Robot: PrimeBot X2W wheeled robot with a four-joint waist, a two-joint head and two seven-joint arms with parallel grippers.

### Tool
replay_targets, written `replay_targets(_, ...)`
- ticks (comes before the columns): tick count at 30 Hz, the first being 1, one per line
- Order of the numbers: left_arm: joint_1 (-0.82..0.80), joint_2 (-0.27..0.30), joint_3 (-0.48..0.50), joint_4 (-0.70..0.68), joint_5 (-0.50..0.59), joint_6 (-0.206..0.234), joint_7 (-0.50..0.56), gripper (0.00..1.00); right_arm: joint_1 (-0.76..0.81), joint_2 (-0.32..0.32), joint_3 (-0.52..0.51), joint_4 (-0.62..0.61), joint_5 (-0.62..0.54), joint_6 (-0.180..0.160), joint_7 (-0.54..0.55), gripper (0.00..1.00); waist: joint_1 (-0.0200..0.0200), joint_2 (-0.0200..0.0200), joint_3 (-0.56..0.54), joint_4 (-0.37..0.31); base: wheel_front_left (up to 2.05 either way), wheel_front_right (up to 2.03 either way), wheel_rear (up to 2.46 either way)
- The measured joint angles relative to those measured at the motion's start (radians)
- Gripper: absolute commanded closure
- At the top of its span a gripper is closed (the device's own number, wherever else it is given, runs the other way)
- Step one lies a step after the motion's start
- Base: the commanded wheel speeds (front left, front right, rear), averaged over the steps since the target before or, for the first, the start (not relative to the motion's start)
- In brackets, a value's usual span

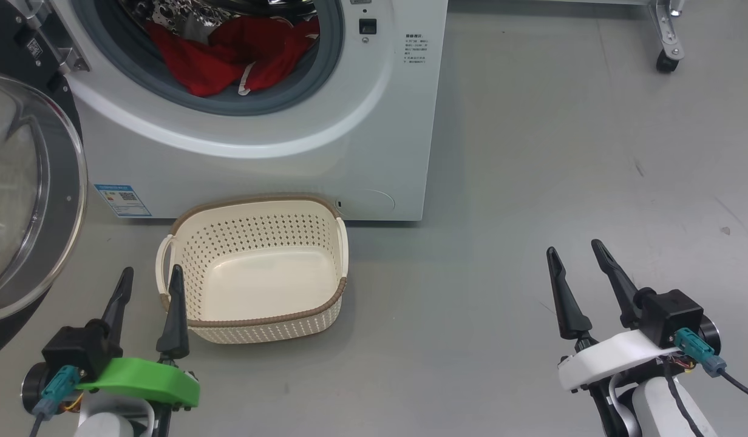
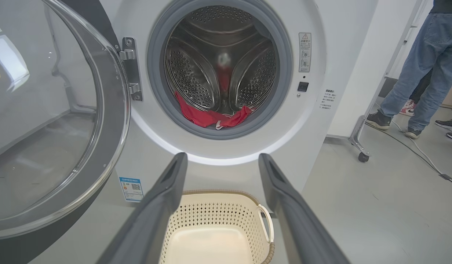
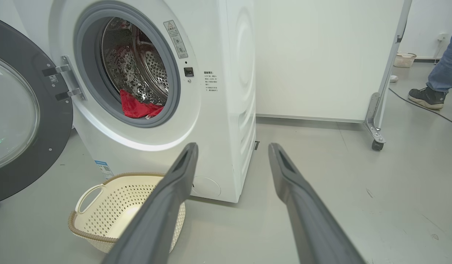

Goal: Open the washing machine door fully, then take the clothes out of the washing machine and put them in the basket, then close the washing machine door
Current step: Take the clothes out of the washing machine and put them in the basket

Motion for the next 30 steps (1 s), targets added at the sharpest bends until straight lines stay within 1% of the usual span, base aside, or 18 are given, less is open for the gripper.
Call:
replay_targets(24,0.014,-0.012,-0.001,0.002,0.009,0.000,0.000,0.00,0.006,0.002,-0.001,0.005,-0.009,0.001,0.000,0.00,0.0000,0.0000,-0.014,-0.001,0.00,0.00,0.00)
replay_targets(30,0.014,-0.013,-0.002,-0.001,0.006,-0.006,0.000,0.00,0.006,0.002,-0.002,0.004,-0.009,0.002,0.000,0.00,0.0000,0.0000,-0.011,-0.001,0.05,-0.05,0.00)
